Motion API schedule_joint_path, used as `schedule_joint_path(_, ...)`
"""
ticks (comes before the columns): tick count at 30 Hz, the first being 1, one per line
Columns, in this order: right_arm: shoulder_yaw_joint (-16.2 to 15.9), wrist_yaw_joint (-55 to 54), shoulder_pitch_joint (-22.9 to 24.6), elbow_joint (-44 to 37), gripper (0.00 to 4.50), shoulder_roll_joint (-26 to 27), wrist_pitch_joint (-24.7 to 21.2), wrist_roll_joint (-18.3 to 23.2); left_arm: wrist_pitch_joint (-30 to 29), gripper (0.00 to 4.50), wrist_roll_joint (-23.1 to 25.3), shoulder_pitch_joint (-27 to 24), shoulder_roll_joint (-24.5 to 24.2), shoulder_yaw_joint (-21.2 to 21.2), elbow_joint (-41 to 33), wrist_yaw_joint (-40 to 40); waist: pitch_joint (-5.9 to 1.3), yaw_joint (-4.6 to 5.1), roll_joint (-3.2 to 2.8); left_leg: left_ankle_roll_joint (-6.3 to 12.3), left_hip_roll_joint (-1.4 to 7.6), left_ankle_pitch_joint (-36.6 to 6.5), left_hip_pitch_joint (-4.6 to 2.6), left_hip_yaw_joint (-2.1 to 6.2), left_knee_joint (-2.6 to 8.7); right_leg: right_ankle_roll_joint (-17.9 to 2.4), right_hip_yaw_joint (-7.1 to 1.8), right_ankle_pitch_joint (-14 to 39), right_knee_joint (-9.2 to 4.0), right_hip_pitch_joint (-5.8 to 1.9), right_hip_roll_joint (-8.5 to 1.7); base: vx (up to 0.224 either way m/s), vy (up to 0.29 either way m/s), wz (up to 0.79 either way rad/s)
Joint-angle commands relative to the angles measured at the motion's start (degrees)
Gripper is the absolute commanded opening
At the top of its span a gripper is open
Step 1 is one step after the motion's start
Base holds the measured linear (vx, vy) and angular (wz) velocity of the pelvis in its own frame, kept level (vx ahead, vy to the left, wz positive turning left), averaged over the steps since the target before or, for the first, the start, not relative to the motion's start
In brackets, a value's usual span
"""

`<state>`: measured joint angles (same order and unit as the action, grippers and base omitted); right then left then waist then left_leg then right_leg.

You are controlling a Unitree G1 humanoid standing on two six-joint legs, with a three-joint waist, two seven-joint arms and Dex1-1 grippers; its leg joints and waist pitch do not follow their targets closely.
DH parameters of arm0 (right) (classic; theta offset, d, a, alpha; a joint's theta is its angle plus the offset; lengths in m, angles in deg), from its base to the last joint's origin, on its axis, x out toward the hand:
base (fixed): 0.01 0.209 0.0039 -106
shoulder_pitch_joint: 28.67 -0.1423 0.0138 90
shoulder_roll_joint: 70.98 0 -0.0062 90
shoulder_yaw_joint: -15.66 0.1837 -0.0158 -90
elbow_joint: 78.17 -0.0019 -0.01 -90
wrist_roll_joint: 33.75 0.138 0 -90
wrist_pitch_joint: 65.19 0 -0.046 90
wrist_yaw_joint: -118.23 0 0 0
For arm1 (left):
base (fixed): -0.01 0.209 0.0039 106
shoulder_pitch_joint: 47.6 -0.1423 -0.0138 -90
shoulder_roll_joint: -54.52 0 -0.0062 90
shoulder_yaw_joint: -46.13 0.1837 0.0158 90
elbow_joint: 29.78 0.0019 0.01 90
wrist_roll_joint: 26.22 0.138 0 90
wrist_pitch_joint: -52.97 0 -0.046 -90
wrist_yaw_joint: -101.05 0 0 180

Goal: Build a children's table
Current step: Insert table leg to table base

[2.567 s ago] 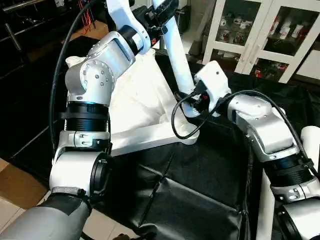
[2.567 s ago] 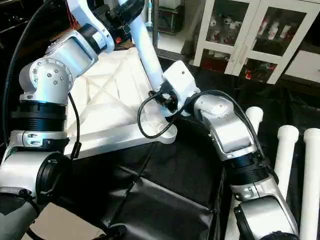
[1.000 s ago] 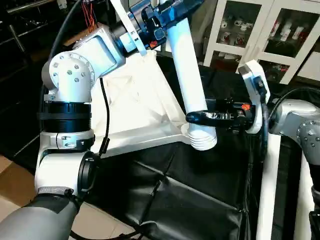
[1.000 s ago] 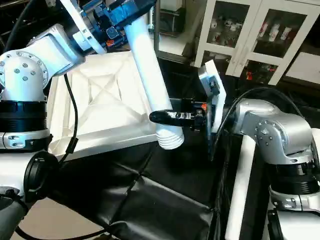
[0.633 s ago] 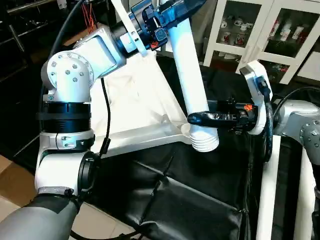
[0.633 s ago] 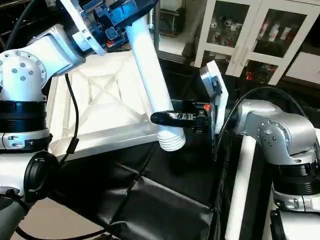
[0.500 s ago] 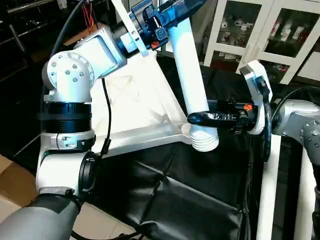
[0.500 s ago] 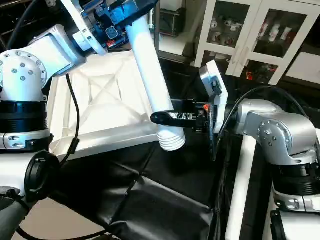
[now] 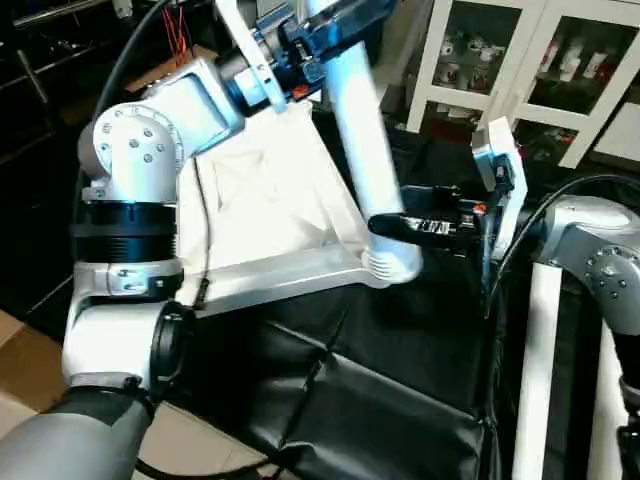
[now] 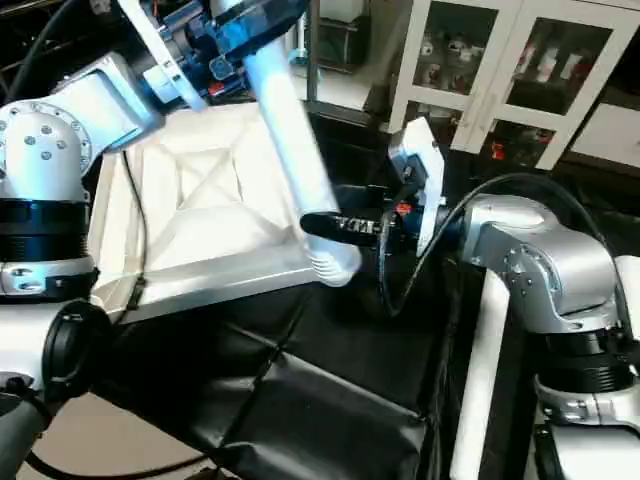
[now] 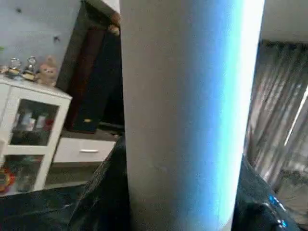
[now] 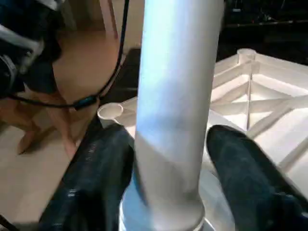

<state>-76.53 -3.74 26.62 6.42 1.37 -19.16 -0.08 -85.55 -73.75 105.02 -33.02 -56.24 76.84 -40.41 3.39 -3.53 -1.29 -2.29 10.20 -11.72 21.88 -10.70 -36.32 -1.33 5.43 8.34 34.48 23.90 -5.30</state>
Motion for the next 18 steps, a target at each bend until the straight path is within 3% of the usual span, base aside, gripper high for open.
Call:
schedule_joint_path(1, -0.47, 0.15, -1.26, -0.46, 3.09, -0.55, 1.56, -1.05, 0.2, 1.7, 0.15, 0.43, -0.35, 1.16, -0.69, 0.72, -4.8, -0.1, 0.08, 2.69, 2.45, -5.35, -0.91, 1.11, 3.93, -12.91, -2.64, 10.67, -3.25, -3.91, -3.02, 0.0, 0.0, 0.0)
schedule_joint_path(18, -1.75, 2.1, -2.28, 0.28, 3.11, 0.25, 2.77, -0.81, -2.29, 1.7, -0.07, -0.59, -0.09, 6.68, -4.2, 7.61, -4.81, -0.03, -0.01, 3.17, 2.52, -5.66, -0.88, 1.11, 3.95, -14.07, -2.69, 9.55, -3.06, -4.08, -3.05, 0.0, 0.0, 0.0)
